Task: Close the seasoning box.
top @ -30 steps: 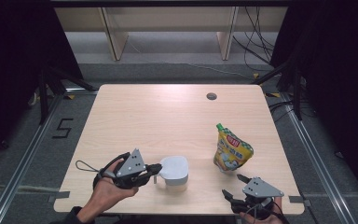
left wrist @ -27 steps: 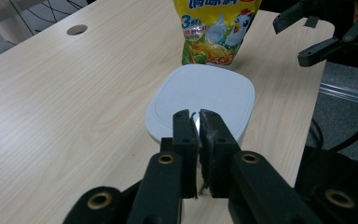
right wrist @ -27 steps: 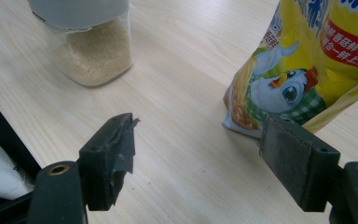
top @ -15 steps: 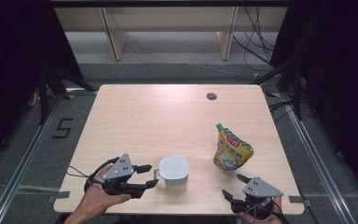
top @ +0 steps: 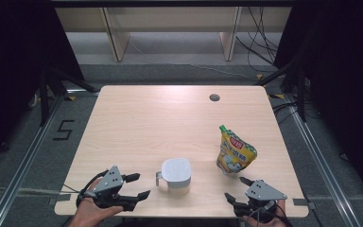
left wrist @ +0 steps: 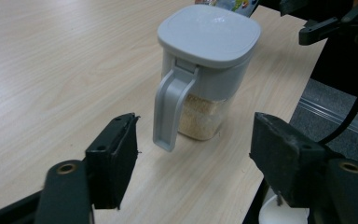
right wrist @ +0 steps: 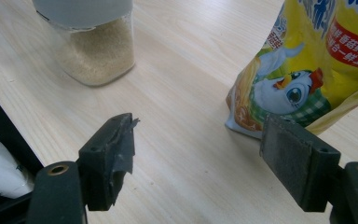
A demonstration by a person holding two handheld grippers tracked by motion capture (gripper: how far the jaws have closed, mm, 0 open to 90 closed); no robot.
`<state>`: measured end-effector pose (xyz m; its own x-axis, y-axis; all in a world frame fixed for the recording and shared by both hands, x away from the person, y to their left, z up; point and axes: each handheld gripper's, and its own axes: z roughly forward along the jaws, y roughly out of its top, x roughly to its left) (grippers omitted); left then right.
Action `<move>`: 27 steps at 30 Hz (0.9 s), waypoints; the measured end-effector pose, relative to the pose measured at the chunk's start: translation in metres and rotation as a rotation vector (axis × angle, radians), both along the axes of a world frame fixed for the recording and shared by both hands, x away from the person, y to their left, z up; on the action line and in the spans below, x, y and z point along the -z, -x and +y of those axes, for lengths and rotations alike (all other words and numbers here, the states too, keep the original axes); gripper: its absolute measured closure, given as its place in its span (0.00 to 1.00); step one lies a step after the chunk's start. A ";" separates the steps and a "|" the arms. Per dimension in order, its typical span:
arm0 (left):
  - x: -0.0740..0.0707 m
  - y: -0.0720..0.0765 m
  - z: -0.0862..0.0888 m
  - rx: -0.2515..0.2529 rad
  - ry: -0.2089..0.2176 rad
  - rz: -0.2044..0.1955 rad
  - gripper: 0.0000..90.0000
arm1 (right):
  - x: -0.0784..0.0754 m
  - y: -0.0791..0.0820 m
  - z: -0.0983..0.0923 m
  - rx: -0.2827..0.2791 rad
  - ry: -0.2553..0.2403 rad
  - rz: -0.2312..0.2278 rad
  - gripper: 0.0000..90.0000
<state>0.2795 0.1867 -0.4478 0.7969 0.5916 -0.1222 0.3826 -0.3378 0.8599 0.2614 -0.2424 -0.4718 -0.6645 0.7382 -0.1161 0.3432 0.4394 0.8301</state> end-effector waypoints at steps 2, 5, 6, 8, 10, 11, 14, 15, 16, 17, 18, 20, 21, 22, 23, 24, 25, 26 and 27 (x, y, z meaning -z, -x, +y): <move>0.003 0.001 0.001 -0.008 -0.004 0.015 0.32 | -0.001 0.001 0.001 -0.012 -0.007 0.011 0.30; 0.008 0.003 0.000 0.003 -0.050 -0.005 0.31 | -0.001 0.003 0.003 -0.010 -0.015 0.005 0.29; 0.010 0.005 -0.001 -0.011 -0.052 0.001 0.29 | -0.002 0.002 0.003 -0.017 -0.017 0.017 0.28; 0.014 0.008 -0.002 -0.019 -0.055 0.002 0.28 | -0.001 0.002 0.003 -0.025 -0.015 -0.004 0.27; 0.018 0.008 0.000 -0.006 -0.068 -0.016 0.28 | -0.001 0.002 0.003 -0.024 -0.012 -0.007 0.26; 0.020 0.009 0.000 -0.009 -0.071 -0.012 0.27 | -0.001 0.002 0.004 -0.023 -0.013 0.002 0.26; 0.030 0.013 0.003 -0.052 -0.053 0.007 0.27 | 0.000 0.001 0.004 -0.026 -0.002 0.003 0.24; 0.031 0.013 0.006 -0.056 -0.095 0.011 0.26 | 0.001 0.001 0.004 -0.026 0.001 0.008 0.24; 0.032 0.014 0.006 -0.062 -0.078 0.016 0.26 | 0.001 0.001 0.004 -0.025 0.003 0.013 0.23; 0.033 0.015 0.007 -0.063 -0.068 0.014 0.26 | 0.001 0.001 0.005 -0.029 0.001 0.017 0.23; 0.033 0.016 0.007 -0.073 -0.066 0.017 0.26 | 0.001 0.002 0.005 -0.031 -0.004 0.028 0.23; 0.035 0.017 0.008 -0.068 -0.073 0.015 0.26 | 0.001 0.002 0.005 -0.030 0.001 0.021 0.21; 0.037 0.018 0.006 -0.069 -0.064 0.022 0.26 | 0.001 0.002 0.005 -0.029 0.002 0.026 0.21; 0.038 0.019 0.006 -0.065 -0.085 0.018 0.26 | 0.002 0.002 0.005 -0.027 0.008 0.030 0.20; 0.039 0.020 0.005 -0.061 -0.098 0.017 0.25 | 0.003 0.003 0.005 -0.033 0.010 0.040 0.19; 0.041 0.020 0.003 -0.058 -0.100 0.014 0.25 | 0.004 0.003 0.005 -0.028 0.012 0.044 0.19; 0.043 0.022 0.000 -0.063 -0.080 0.024 0.25 | 0.004 0.003 0.005 -0.030 0.013 0.046 0.19; 0.043 0.022 0.001 -0.053 -0.112 0.024 0.25 | 0.005 0.003 0.005 -0.030 0.017 0.054 0.19; 0.043 0.022 0.001 -0.048 -0.111 0.022 0.25 | 0.006 0.003 0.005 -0.031 0.019 0.061 0.19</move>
